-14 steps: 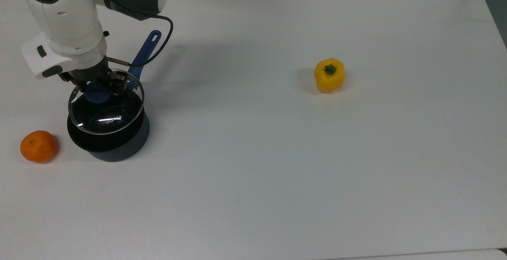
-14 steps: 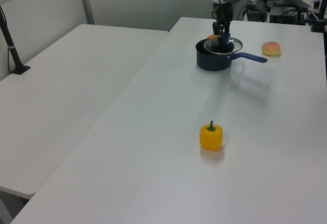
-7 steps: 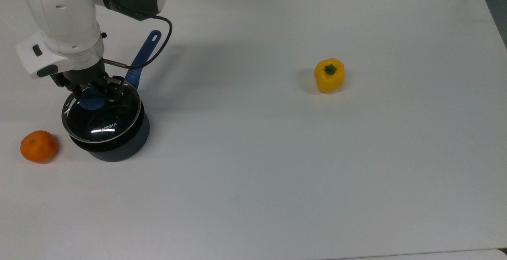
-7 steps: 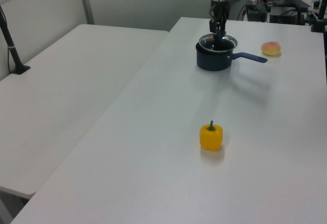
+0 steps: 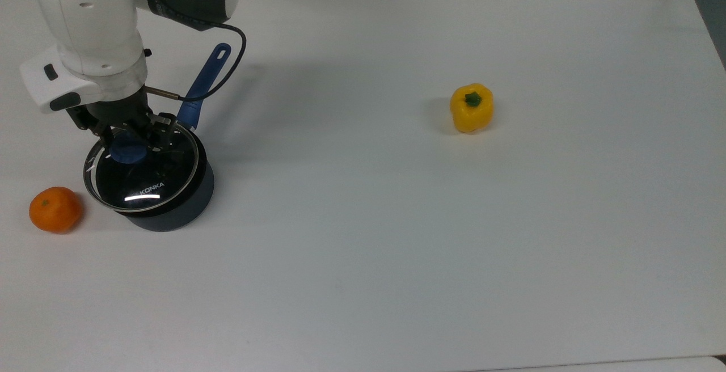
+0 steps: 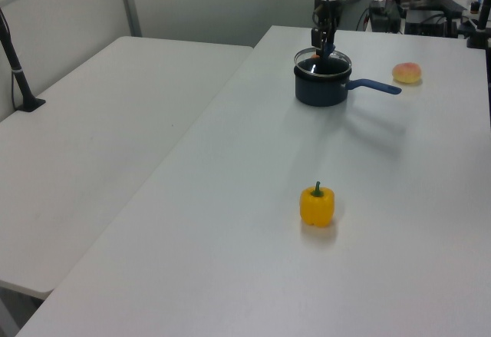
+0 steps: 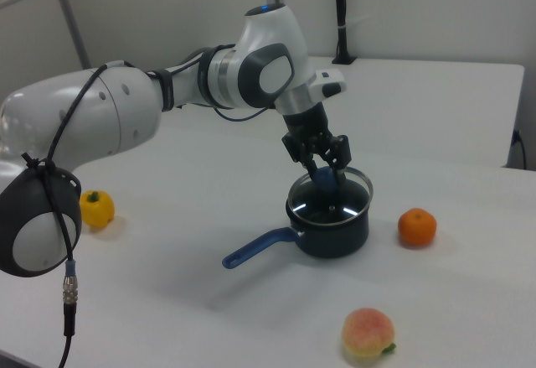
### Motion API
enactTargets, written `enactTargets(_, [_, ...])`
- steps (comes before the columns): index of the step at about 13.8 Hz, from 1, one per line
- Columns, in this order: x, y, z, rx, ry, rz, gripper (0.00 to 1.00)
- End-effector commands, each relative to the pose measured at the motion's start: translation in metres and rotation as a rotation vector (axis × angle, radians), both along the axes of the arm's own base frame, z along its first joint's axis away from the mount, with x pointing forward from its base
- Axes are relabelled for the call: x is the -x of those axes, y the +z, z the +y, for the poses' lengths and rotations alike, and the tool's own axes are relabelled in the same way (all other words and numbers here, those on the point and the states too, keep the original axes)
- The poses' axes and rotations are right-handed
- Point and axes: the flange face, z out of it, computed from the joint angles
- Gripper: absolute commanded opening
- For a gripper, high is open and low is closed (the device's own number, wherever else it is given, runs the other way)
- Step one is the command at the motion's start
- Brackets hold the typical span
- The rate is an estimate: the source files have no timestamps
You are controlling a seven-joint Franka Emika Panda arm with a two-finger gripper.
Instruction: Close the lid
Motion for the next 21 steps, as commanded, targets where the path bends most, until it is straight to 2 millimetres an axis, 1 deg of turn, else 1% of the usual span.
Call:
enactTargets(1, [-0.001,-0.002,0.001,0.0,0.021,0.0,0.18])
enactTargets(5, [-0.001,-0.01,0.004,-0.003,0.026,0.011,0.19])
enactTargets(7, [-0.001,-0.01,0.003,-0.003,0.025,0.011,0.2])
enactTargets(8, [-0.001,-0.01,0.003,-0.003,0.025,0.011,0.24])
enactTargets(9, [0.0,-0.011,0.003,-0.003,0.025,0.014,0.47])
enactTargets(10, [0.001,-0.016,0.005,-0.004,0.026,0.023,0.76])
enactTargets(11, [0.001,-0.017,0.007,0.005,0.033,0.028,1.0])
enactTargets(14, [0.008,-0.013,0.014,0.008,0.039,0.039,1.0])
enactTargets(15, [0.015,0.006,0.017,0.006,0.038,0.024,1.0])
enactTargets(16, [0.025,0.03,0.021,0.002,0.035,0.007,1.0])
enactTargets(17, [0.039,0.046,0.027,-0.004,0.029,0.005,1.0])
enactTargets(18, [0.053,0.059,0.039,-0.014,0.005,0.012,1.0])
enactTargets(20, [0.093,0.088,0.074,-0.041,-0.085,0.001,1.0])
enactTargets(21, [0.106,0.099,0.084,-0.061,-0.117,0.003,1.0])
